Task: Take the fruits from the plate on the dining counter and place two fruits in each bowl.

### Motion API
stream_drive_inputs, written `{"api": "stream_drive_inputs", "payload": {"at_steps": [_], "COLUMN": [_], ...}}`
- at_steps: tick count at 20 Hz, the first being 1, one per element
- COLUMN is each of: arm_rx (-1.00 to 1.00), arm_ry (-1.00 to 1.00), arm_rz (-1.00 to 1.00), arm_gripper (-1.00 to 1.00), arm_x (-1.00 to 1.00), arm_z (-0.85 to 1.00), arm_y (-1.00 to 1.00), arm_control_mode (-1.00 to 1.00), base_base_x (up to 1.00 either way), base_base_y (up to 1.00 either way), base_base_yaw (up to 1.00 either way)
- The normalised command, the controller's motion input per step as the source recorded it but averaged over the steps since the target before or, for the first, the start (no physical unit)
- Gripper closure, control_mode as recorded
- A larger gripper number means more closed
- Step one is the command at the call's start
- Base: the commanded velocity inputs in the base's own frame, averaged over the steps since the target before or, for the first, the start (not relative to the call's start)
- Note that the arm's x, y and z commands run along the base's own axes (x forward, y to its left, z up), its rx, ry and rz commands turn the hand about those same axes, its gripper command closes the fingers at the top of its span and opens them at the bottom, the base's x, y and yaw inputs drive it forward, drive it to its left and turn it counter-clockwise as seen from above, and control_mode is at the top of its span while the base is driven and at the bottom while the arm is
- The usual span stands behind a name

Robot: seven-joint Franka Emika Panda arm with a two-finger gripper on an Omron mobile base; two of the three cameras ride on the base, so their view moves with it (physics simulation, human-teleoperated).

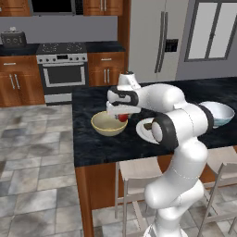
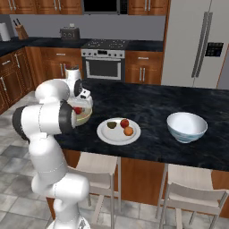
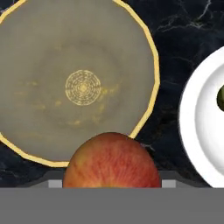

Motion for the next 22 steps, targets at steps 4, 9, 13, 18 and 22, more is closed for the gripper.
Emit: {"api": "stream_drive_inputs", "payload": {"at_steps": [4, 9, 13, 18, 22], "arm_rx": [0.0, 0.0, -0.01, -0.01, 0.0], "arm_ry": [0.02, 0.04, 0.0, 0.0, 0.0], "arm_rz": [0.07, 0.03, 0.0, 0.0, 0.0], "arm_gripper": [1.0, 1.0, 1.0, 1.0, 1.0], "arm_x": [0.54, 0.35, 0.2, 0.03, 0.0], "arm_z": [-0.27, -0.55, -0.38, -0.18, -0.11], "arm_y": [0.6, 0.06, 0.03, 0.04, 0.02], "arm_control_mode": [-1.0, -1.0, -1.0, -1.0, -1.0], "base_base_x": [0.0, 0.0, 0.0, 0.0, 0.0], "base_base_y": [0.0, 0.0, 0.0, 0.0, 0.0], "base_base_yaw": [0.0, 0.0, 0.0, 0.0, 0.0]}}
